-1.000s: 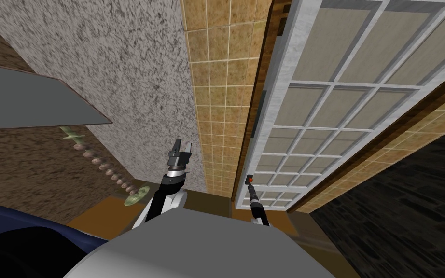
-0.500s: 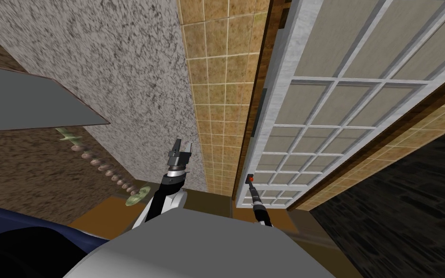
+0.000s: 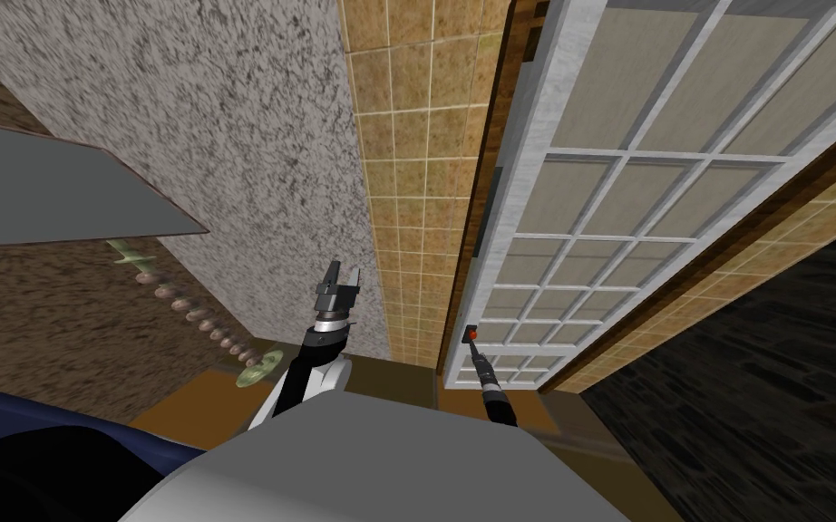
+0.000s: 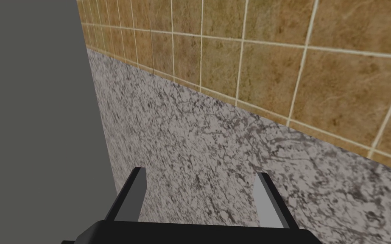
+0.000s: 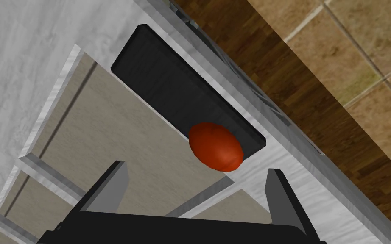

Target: Pull the door open

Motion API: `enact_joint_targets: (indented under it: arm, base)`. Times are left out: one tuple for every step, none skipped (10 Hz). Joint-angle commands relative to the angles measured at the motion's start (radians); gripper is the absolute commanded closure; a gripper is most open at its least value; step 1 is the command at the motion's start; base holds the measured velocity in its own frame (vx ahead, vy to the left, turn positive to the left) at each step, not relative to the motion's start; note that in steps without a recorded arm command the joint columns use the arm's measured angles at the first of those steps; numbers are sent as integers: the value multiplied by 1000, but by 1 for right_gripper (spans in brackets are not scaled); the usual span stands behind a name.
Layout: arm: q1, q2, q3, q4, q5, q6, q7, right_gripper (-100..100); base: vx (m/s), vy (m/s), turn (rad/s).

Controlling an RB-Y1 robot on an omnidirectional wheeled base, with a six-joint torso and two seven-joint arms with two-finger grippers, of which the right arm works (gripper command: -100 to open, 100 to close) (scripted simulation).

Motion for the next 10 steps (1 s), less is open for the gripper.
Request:
enact_joint_targets:
  arm:
    - [4, -6, 0, 0, 6, -8, 29, -100]
    - [10, -16, 0, 0, 16, -22, 65, -100]
    - [17, -26, 1, -1, 26, -35, 93, -100]
    - [17, -26, 1, -1, 26, -35, 102, -100]
    - [23, -37, 1, -1, 36, -49, 141, -100]
    - [30, -47, 1, -1, 46, -63, 167, -100]
    - [30, -47, 1, -1, 46, -63, 182, -100]
    - [36, -58, 1, 0, 57, -76, 218, -100]
    - [36, -58, 1, 0, 57, -76, 223, -100]
    - [42, -68, 2, 0, 67, -90, 263, -100]
  base:
    - [-8, 17, -4]
    - [-7, 17, -4]
    - [-11, 22, -11]
    - [-10, 17, -9]
    - [-9, 15, -6]
    - [-13, 22, -12]
    - [-8, 17, -10]
    - [-9, 15, -8]
    - [-9, 13, -5]
    - [-9, 14, -7]
